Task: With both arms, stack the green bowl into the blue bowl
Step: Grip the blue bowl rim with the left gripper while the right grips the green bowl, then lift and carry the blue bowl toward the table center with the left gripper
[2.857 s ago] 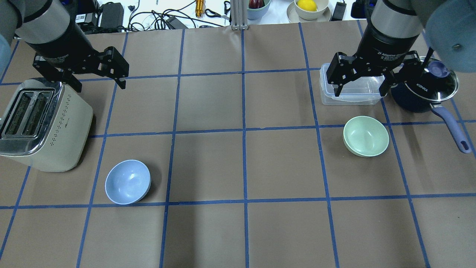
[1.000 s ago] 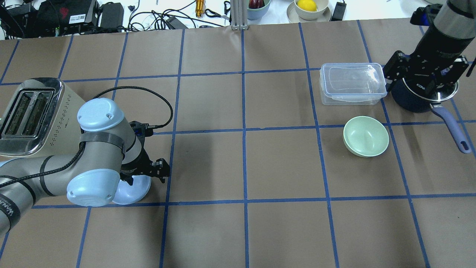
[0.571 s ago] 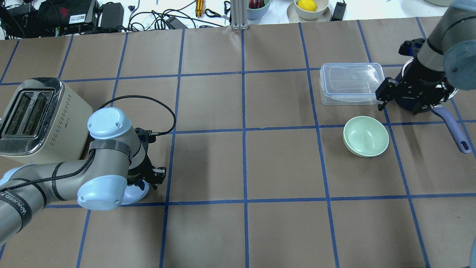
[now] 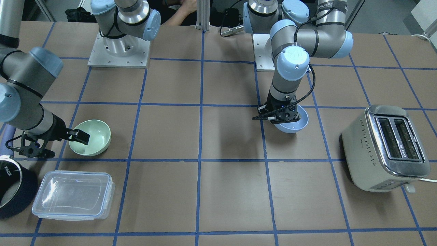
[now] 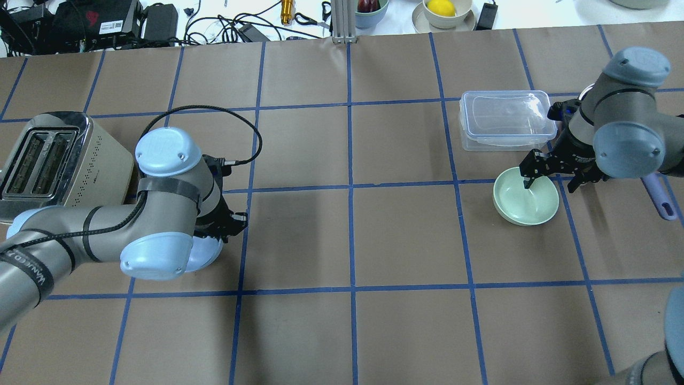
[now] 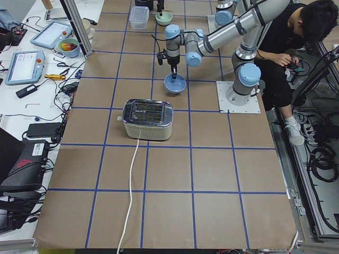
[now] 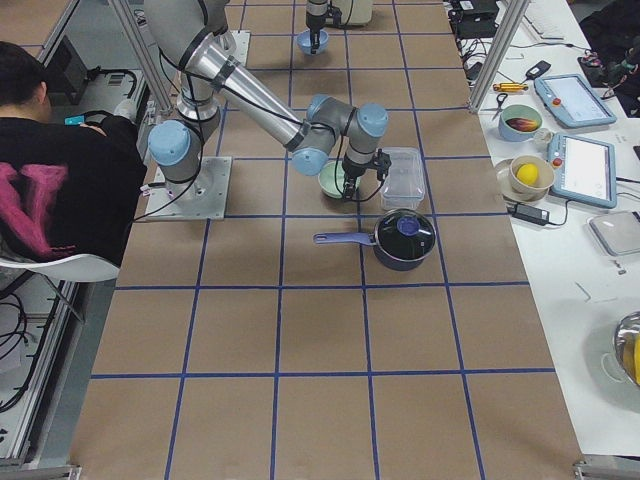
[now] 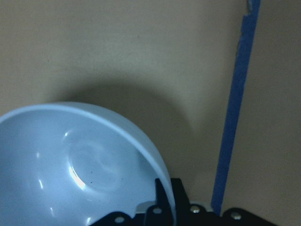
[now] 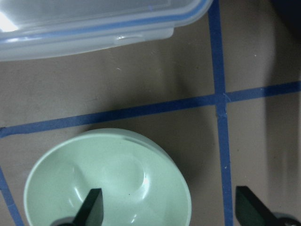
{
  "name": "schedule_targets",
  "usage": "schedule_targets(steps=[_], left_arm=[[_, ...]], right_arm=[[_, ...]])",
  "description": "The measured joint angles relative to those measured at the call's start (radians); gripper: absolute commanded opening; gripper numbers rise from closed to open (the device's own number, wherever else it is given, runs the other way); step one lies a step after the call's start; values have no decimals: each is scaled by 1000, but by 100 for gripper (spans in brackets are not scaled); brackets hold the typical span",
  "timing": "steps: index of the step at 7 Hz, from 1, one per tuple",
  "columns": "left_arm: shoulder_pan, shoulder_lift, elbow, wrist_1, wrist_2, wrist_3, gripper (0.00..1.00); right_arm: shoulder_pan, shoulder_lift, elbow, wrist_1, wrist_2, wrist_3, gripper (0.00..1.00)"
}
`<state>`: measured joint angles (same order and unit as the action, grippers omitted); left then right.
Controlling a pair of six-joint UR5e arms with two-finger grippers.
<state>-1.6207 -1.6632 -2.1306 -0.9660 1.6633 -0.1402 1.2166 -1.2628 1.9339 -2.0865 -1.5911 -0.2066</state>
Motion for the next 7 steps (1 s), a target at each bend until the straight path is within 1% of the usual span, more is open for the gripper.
schedule_targets(steps=[1,2,3,4,5,6,7], left_arm=[[-55,-31,105,-49,-19,-57,0],[-96,-74,202,-72,-60,-101,0],[-145,-128,290,-75,-108,-159,0],[-206,-188,368,-71,-129,-220,0],[-273,-252,430,-69,-128,-283,0],[-318,-307,466,-50,-120,-332,0],[-341,-357,485,-9,-116,-365,0]], right_arm=[[0,10,11,-16,1,-6,16],[0,16,16,-23,1,-31,0],[0,17,16,-24,1,-68,0],[-1,17,15,-22,0,-88,0],[-2,16,11,-17,-1,-98,0],[-3,12,1,-6,-3,-100,0],[-3,6,-33,36,-4,-100,0]])
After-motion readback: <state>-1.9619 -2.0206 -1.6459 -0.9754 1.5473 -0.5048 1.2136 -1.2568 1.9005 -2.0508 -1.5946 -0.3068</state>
